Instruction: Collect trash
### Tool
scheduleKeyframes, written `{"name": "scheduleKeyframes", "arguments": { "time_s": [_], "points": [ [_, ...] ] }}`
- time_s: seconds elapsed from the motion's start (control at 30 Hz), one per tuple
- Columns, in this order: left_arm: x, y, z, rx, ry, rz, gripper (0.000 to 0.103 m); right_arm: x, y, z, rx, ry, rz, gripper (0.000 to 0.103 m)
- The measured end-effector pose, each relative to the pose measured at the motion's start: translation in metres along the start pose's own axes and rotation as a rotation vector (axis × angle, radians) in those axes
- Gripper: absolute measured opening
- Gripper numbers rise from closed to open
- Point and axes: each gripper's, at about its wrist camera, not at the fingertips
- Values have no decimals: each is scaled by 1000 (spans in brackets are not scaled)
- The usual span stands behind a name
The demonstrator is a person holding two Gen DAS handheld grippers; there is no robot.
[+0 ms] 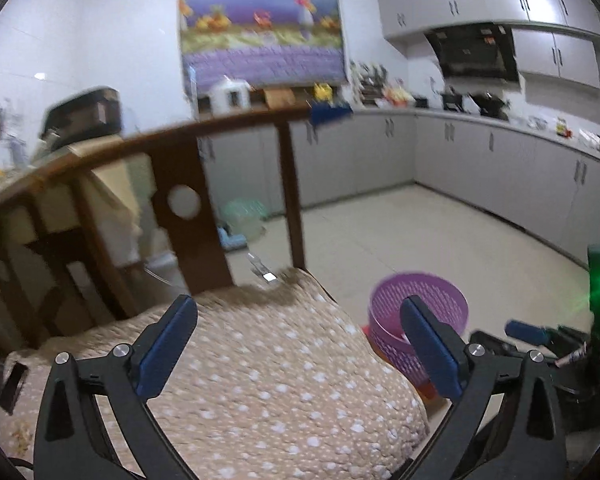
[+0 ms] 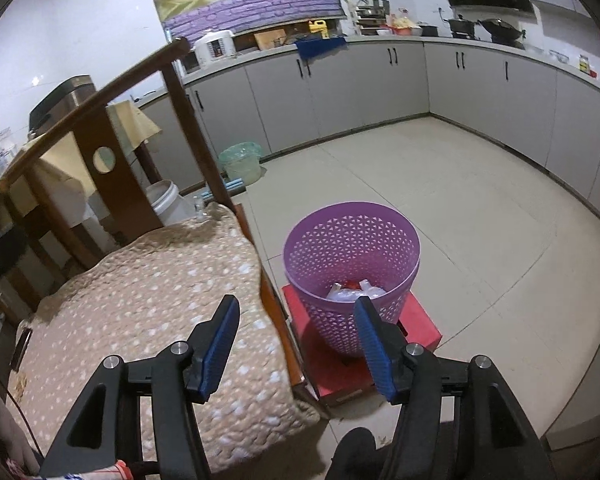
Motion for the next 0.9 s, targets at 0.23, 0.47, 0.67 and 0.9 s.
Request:
{"name": "scheduleKeyframes", "arguments": {
  "time_s": [0.23,0.47,0.67,0.9],
  "points": [
    [-1,-40,3,79,8,129,103,-17,-38,-6,42,-47,-1,69],
    [4,-46,-6,17,-1,97,103,-18,-52,-13,36,-61,-15,70],
    [5,-46,-21,-43,-12,88,103,-19,-60,-20,24,-61,-20,71],
    [16,-42,-41,-136,22,43,103,-26,-65,-33,12,-80,-27,74]
  ]
}}
Point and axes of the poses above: each gripper's, at about its wrist camera, not at the fingertips, and y roughly the way its jaws point, x to its right, z to its top, and after that the axes turned 1 degree about x, right-handed
